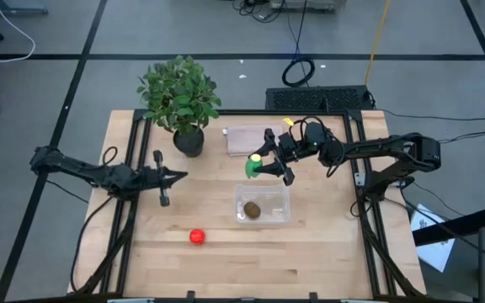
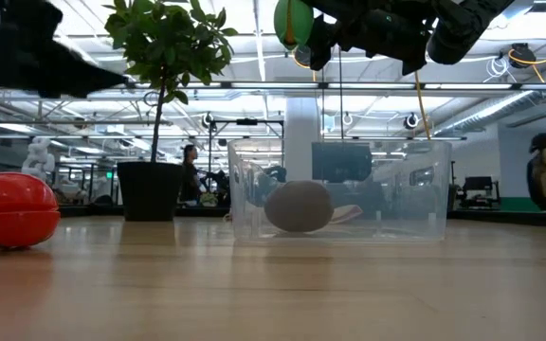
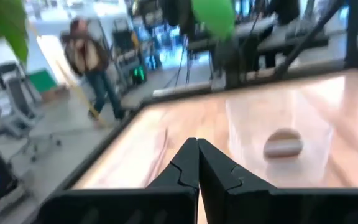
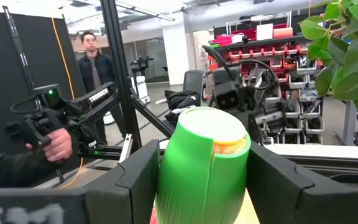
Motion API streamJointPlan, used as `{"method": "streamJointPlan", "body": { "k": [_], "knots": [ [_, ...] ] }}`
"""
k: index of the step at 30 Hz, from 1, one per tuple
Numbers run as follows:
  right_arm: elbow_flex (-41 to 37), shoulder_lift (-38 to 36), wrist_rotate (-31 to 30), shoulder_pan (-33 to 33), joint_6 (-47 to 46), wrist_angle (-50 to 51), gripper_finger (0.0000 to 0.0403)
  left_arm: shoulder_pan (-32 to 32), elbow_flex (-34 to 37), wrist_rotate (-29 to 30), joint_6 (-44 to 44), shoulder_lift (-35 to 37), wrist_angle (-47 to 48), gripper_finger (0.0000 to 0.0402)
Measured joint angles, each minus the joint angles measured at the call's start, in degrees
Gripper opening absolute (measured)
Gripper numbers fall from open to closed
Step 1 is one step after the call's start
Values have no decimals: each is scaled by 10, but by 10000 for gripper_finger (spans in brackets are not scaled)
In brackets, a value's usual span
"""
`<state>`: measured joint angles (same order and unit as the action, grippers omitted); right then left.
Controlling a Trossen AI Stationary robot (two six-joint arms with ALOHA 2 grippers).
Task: Pick and placing Produce into tupperware
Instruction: Put the green corn into the transparent bin
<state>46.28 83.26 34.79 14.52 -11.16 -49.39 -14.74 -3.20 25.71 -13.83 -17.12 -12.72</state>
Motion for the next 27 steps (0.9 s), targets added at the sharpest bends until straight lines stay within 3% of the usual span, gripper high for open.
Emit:
{"method": "streamJointPlan", "body": {
  "k": [4, 18, 27],
  "knots": [
    [0, 0, 0, 0, -1, 0, 194, 37, 0, -6, 19, 4, 23, 0],
    [0, 0, 0, 0, -1, 0, 194, 184, 26, -171, 43, 7, 44, 0],
    [0, 0, 0, 0, -1, 4, 194, 193, 26, -151, 69, 6, 70, 1]
  ]
}}
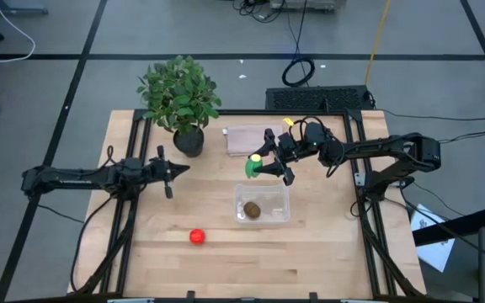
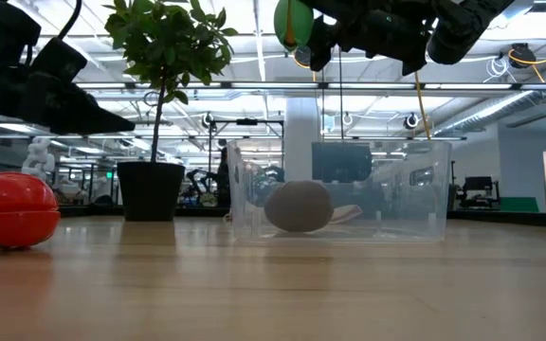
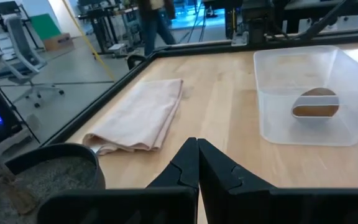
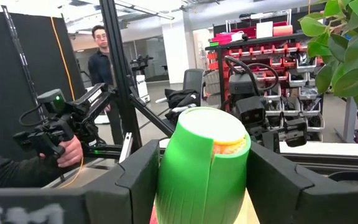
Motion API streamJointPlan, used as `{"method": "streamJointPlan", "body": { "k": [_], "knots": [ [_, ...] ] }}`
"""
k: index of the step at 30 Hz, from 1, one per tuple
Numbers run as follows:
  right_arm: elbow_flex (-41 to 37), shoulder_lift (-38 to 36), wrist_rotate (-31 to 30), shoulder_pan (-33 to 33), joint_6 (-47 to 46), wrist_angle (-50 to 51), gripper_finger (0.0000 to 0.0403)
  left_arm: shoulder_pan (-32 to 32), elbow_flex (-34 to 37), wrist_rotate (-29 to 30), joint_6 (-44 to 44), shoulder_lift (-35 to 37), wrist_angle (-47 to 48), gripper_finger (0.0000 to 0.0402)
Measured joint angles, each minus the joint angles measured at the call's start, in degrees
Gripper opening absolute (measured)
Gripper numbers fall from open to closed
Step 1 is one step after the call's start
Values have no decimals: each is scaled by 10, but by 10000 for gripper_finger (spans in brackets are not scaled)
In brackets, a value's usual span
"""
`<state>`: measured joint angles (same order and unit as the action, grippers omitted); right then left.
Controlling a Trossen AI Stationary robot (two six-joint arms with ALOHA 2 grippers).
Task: Pick and placing Produce into tupperware
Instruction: Put the green corn into the transparent bin
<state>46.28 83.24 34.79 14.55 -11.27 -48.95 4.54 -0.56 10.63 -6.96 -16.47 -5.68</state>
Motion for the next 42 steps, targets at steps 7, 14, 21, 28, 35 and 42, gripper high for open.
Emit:
{"method": "streamJointPlan", "body": {
  "k": [7, 14, 21, 28, 35, 42],
  "knots": [
    [0, 0, 0, 0, 0, 0, 194, 0, 0, 4, -2, 0, -1, 10],
    [0, -12, 0, 1, 0, 7, 194, 0, 0, 4, -2, 0, -4, 20],
    [3, -100, 0, 18, 9, 78, 194, 0, 0, 4, 3, 0, -3, 6],
    [82, -169, -2, 39, 24, 260, 189, 0, 0, 4, 7, 0, -5, 14],
    [198, -181, -2, 39, 66, 440, 191, 0, 0, 4, 17, 0, -4, 25],
    [253, -186, -20, 39, 110, 553, 191, 0, 0, 4, 18, 0, -4, 26]
  ]
}}
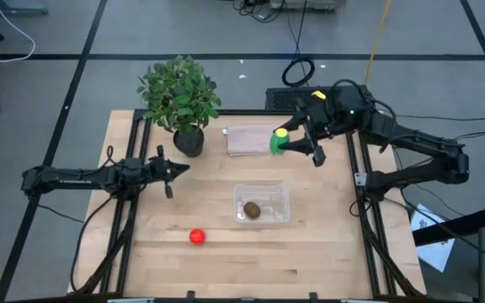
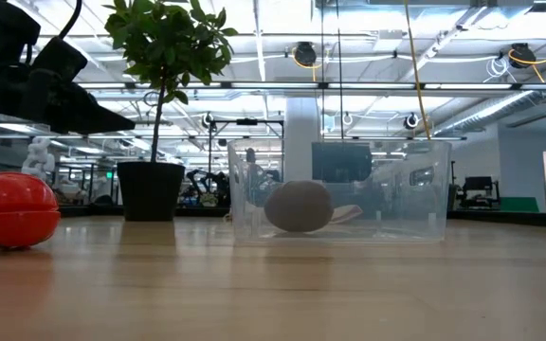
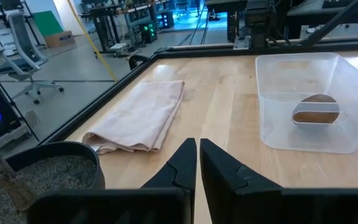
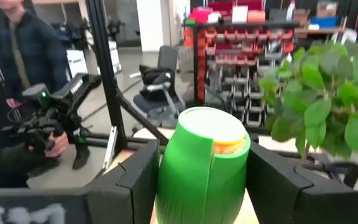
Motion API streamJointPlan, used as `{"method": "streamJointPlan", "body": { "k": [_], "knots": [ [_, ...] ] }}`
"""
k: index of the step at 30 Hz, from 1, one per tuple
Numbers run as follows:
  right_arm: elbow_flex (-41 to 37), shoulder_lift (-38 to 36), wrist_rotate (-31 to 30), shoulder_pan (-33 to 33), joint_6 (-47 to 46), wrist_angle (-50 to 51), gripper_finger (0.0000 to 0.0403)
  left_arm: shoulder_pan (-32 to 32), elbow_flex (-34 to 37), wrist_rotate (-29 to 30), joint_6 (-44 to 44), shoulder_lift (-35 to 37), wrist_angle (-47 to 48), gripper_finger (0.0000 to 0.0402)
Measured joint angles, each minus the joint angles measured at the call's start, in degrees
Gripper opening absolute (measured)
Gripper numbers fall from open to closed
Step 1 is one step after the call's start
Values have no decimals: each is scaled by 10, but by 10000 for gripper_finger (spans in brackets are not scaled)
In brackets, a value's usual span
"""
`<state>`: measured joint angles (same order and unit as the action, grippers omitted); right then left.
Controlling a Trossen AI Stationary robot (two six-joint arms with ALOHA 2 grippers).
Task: Pick and placing Produce into tupperware
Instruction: Put the green corn into the transparent bin
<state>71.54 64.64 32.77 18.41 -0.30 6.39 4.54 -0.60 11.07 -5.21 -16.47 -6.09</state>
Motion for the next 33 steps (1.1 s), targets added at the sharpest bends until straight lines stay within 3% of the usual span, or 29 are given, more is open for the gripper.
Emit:
{"method": "streamJointPlan", "body": {
  "k": [5, 18, 25, 33],
  "knots": [
    [2, -5, -1, 0, 11, 69, 189, 0, 0, 0, 1, 0, 0, 26],
    [2, 51, -78, -57, 35, 288, 189, 0, 0, 0, -2, 0, -1, 26],
    [2, 103, -133, -96, 59, 330, 189, 0, 0, 0, 0, 0, -1, 26],
    [2, 162, -139, -121, 57, 337, 189, 0, 0, 0, 2, 0, 0, 26]
  ]
}}
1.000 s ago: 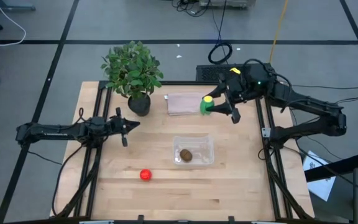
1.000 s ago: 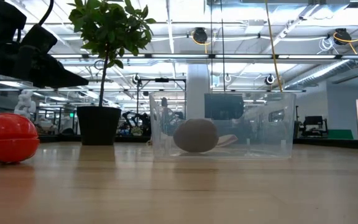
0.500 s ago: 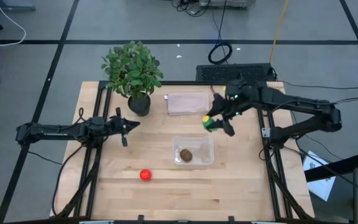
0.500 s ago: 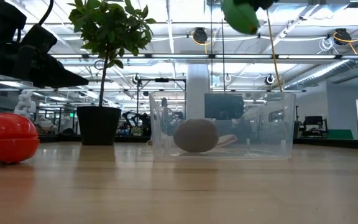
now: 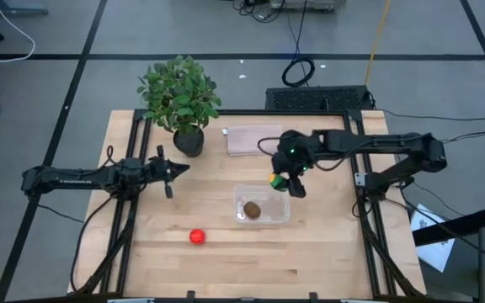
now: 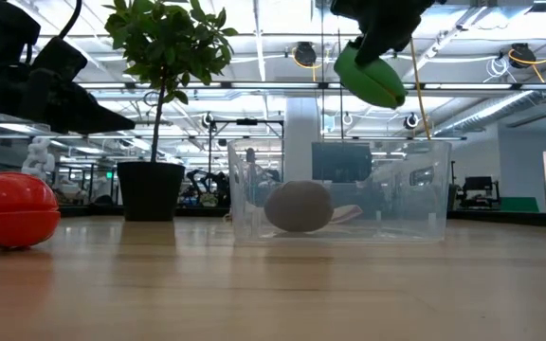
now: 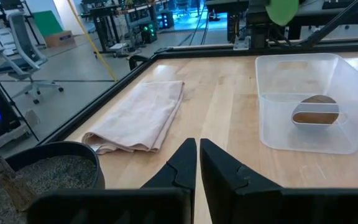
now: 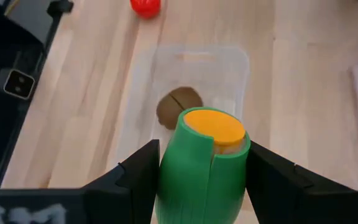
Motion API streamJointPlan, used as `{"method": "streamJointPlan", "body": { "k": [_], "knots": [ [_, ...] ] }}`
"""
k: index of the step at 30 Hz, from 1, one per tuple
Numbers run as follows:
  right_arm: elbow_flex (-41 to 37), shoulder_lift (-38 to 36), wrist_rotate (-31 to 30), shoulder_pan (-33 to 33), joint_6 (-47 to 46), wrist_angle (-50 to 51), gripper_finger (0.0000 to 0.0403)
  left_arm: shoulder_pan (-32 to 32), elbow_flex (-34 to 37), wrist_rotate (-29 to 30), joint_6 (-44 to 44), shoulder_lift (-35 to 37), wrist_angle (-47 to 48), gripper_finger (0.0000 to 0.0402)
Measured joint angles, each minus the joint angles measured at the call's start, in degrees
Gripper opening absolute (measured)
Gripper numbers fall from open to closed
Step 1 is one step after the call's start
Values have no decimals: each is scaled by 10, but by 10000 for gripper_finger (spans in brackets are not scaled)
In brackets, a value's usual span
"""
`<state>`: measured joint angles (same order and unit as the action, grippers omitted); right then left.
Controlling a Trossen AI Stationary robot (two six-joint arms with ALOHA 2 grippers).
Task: Pick and placing Produce into tupperware
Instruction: Put the green corn into the transparent bin
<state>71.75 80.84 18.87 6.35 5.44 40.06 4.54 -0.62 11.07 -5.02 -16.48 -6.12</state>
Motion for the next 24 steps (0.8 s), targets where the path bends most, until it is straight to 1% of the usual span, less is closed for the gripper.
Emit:
{"method": "streamJointPlan", "body": {
  "k": [2, 11, 24],
  "knots": [
    [0, 12, -12, -7, 0, 1, 189, 0, 0, 0, 2, 0, 1, 26],
    [0, 57, -21, -24, 0, 23, 189, 0, 0, 0, 3, 0, 4, 26],
    [0, 85, -23, -40, 7, -34, 189, 0, 0, 0, 7, 0, 4, 26]
  ]
}}
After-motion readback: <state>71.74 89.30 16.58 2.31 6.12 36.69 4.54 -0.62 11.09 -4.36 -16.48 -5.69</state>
